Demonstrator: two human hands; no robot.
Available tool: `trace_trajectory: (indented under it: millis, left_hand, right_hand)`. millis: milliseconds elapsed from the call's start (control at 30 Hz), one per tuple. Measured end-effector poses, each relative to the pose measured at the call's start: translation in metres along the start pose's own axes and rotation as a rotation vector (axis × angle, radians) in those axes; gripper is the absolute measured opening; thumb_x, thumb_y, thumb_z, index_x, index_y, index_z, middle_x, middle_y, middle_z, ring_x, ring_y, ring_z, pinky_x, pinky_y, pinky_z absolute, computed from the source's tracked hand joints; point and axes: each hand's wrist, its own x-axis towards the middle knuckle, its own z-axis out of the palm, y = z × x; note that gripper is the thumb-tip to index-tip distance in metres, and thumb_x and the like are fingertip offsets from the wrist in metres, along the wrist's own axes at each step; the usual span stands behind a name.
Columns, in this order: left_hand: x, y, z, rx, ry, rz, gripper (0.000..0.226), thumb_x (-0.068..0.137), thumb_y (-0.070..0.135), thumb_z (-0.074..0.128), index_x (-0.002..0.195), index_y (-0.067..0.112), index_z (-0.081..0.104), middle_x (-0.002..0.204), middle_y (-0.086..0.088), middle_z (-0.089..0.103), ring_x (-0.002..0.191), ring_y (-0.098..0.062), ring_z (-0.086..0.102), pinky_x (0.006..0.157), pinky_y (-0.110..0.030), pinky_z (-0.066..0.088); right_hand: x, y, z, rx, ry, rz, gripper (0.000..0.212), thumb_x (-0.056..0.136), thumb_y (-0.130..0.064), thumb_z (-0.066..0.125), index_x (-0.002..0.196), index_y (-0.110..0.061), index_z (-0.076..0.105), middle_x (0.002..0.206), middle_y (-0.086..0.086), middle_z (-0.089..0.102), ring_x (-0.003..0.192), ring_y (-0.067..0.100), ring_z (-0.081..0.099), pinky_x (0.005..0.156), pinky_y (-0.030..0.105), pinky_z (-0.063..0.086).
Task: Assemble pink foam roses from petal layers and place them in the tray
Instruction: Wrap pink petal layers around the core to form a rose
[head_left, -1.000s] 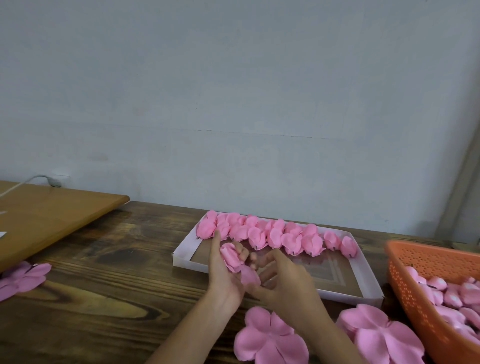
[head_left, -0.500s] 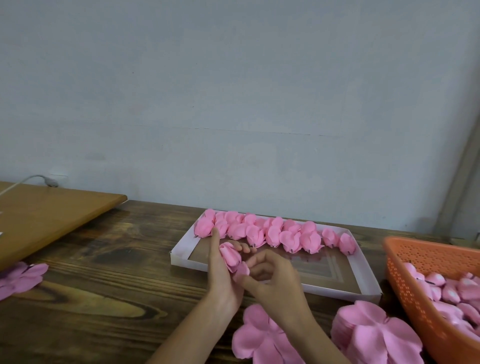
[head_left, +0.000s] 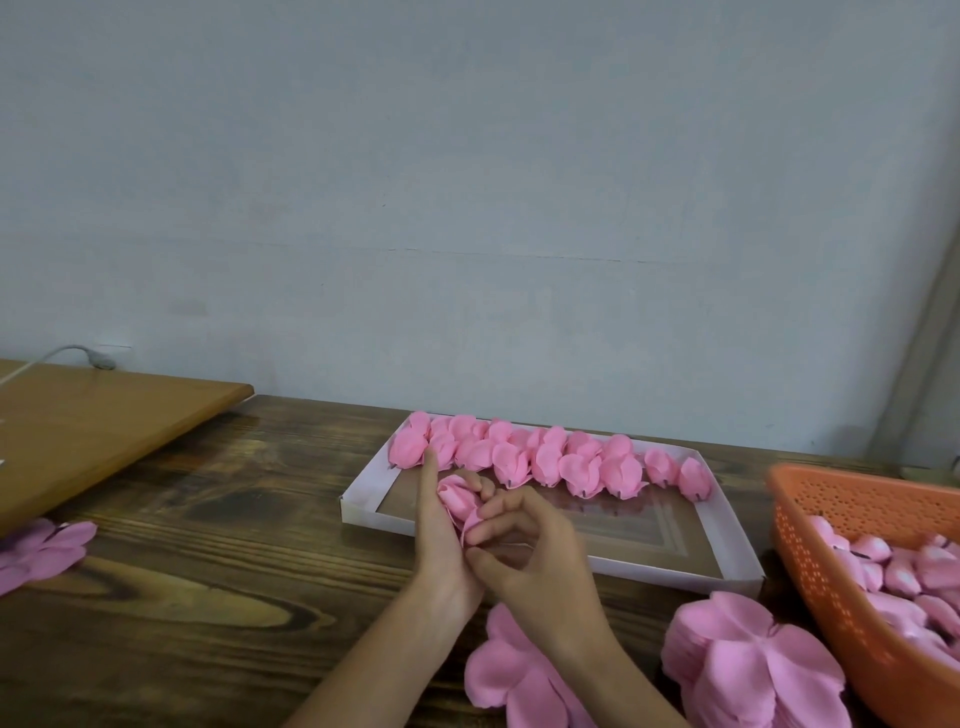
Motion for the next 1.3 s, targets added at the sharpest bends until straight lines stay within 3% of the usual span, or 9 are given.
trace_trajectory:
  millis: [367, 600, 867, 1067, 1300]
  left_hand:
    - [-0.0024, 0.0005, 0.0041, -0.019, -0.033, 0.052, 0.069, 0.096, 0.067, 0.047, 0.053, 0.014, 0.059, 0.055, 0.000, 0.051, 0.037, -0.014, 0.045, 0.038, -0.020, 0.038]
    - [-0.0045, 0.0013, 0.0041, -0.042, -0.030, 0.044, 0.061, 0.093, 0.071, 0.049, 0.067, 0.015, 0.057, 0.057, 0.000, 0.046, 0.043, -0.013, 0.041, 0.040, -0.021, 0.035]
    - [-0.0056, -0.0030, 0.0045, -0.052, -0.138, -0.007, 0.059, 0.089, 0.074, 0.050, 0.073, 0.018, 0.056, 0.064, 0.001, 0.045, 0.041, -0.013, 0.039, 0.038, -0.021, 0.034]
    - [-0.0024, -0.0020, 0.0037, -0.098, -0.125, 0.056, 0.052, 0.093, 0.065, 0.051, 0.076, 0.016, 0.053, 0.068, -0.002, 0.050, 0.050, -0.015, 0.047, 0.045, -0.024, 0.040]
    - [-0.0008, -0.0038, 0.0000, -0.075, -0.115, 0.027, 0.056, 0.089, 0.071, 0.056, 0.076, 0.016, 0.057, 0.068, -0.001, 0.056, 0.054, -0.015, 0.052, 0.049, -0.025, 0.043]
  right_hand:
    - [0.0005, 0.0059, 0.0018, -0.089, -0.038, -0.051, 0.034, 0.082, 0.014, 0.068, 0.091, -0.018, 0.078, 0.089, -0.009, 0.079, 0.085, 0.007, 0.076, 0.082, 0.020, 0.059]
    - [0.0007, 0.0056, 0.0006, -0.249, -0.052, -0.141, 0.039, 0.082, 0.010, 0.066, 0.101, -0.022, 0.081, 0.094, -0.022, 0.077, 0.090, -0.001, 0.074, 0.085, 0.015, 0.056]
    - [0.0000, 0.0039, 0.0000, -0.368, 0.007, -0.286, 0.037, 0.081, 0.004, 0.069, 0.099, -0.026, 0.081, 0.103, -0.019, 0.065, 0.090, 0.007, 0.070, 0.079, 0.026, 0.059]
    - [-0.0019, 0.0013, 0.0003, -0.506, -0.041, -0.382, 0.036, 0.080, -0.001, 0.066, 0.103, -0.026, 0.078, 0.109, -0.020, 0.071, 0.098, -0.001, 0.066, 0.082, 0.028, 0.056]
    - [-0.0010, 0.0054, -0.0011, -0.477, -0.031, -0.370, 0.038, 0.080, -0.001, 0.066, 0.103, -0.031, 0.075, 0.100, -0.019, 0.073, 0.091, 0.001, 0.069, 0.078, 0.031, 0.058]
